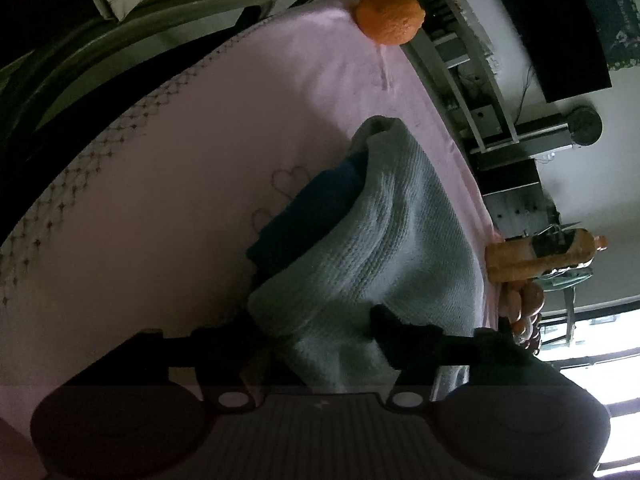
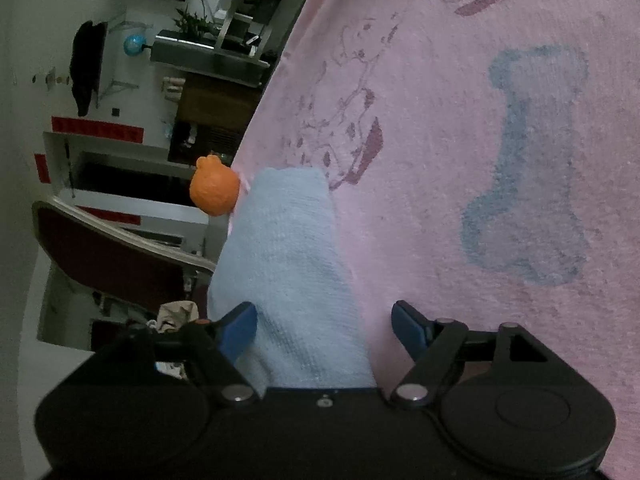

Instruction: Fold clothes

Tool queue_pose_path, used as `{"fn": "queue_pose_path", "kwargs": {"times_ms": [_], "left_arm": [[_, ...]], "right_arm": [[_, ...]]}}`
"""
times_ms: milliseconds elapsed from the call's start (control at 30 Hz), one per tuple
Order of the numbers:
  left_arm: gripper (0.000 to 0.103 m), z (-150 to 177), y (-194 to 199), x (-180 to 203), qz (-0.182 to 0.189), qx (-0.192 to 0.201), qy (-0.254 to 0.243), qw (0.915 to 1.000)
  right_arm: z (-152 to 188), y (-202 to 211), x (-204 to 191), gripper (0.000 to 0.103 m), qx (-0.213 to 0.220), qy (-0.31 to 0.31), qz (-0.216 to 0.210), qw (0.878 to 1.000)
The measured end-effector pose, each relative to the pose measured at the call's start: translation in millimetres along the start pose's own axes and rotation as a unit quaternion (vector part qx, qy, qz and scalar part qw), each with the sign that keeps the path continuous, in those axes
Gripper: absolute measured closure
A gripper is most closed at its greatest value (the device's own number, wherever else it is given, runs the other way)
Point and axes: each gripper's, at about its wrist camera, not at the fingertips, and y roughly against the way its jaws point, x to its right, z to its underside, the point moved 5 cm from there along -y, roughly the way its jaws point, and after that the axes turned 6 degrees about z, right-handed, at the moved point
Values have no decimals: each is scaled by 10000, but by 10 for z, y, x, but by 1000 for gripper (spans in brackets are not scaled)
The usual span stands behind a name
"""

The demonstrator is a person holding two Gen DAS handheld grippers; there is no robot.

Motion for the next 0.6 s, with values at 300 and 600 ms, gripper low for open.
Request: {"fn": "queue_pose_path", "kwargs": {"times_ms": [300, 600], "left_arm": [[61, 40, 40, 78, -365, 63, -545, 9978], [74, 162, 232, 654, -403, 438, -1599, 9853]], "right_arm": [[116, -267, -256, 20, -52, 473, 86, 9988], [239, -95, -667, 63, 217, 748, 543, 9955]]}}
